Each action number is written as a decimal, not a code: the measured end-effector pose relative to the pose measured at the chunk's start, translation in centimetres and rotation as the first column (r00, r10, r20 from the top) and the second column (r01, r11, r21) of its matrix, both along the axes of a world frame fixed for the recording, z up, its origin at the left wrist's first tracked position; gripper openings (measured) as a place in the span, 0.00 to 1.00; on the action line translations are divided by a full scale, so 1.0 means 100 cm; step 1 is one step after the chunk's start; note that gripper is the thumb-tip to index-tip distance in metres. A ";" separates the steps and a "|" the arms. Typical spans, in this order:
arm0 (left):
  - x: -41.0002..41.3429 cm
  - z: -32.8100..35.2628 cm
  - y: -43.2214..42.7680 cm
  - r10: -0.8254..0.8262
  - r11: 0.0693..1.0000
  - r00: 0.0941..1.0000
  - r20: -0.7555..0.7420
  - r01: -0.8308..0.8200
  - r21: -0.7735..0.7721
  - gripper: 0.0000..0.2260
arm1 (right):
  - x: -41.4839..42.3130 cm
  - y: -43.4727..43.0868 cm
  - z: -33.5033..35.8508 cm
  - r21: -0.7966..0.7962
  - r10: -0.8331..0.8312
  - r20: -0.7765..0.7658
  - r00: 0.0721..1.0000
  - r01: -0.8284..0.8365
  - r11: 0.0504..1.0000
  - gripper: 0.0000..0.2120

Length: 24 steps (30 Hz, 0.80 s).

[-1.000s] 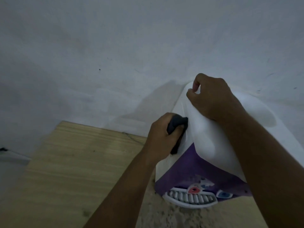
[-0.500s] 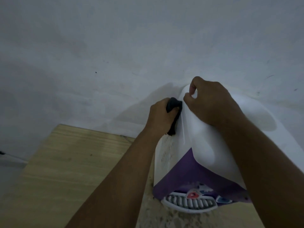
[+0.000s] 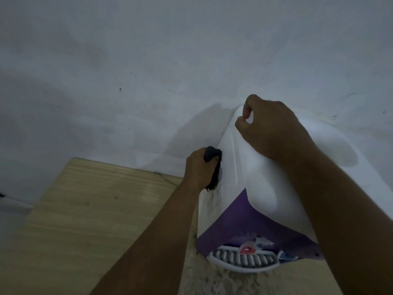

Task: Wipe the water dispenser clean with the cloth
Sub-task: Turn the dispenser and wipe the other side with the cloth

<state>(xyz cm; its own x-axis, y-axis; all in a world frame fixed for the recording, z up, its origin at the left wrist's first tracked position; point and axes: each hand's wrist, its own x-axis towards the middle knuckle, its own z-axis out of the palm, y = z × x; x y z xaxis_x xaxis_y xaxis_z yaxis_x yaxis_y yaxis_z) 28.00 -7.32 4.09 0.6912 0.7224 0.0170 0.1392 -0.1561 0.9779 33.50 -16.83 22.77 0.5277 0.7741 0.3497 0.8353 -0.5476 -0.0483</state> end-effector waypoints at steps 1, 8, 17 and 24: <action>-0.005 0.000 -0.004 -0.009 1.000 1.000 0.025 0.009 -0.021 0.09 | 0.000 0.000 0.000 0.000 -0.002 -0.004 1.000 0.002 1.000 0.09; -0.045 -0.014 -0.033 -0.063 0.995 0.978 0.198 0.047 0.084 0.04 | -0.001 0.001 0.001 -0.008 0.012 0.009 1.000 -0.012 1.000 0.08; -0.002 -0.007 -0.012 0.038 0.955 0.994 0.103 -0.067 0.290 0.07 | -0.001 0.000 -0.001 0.010 0.011 0.008 1.000 -0.011 1.000 0.08; 0.022 -0.025 0.000 0.099 0.962 0.993 0.063 -0.112 0.251 0.08 | -0.001 0.000 0.001 0.002 0.021 0.030 0.999 -0.021 1.000 0.09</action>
<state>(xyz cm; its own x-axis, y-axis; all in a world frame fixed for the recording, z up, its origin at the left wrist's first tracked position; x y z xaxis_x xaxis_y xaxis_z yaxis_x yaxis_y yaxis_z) 30.16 -7.36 1.63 0.6049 0.7590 0.2411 0.1206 -0.3865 0.9144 33.39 -16.85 22.85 0.5007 0.7838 0.3673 0.8477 -0.5299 -0.0246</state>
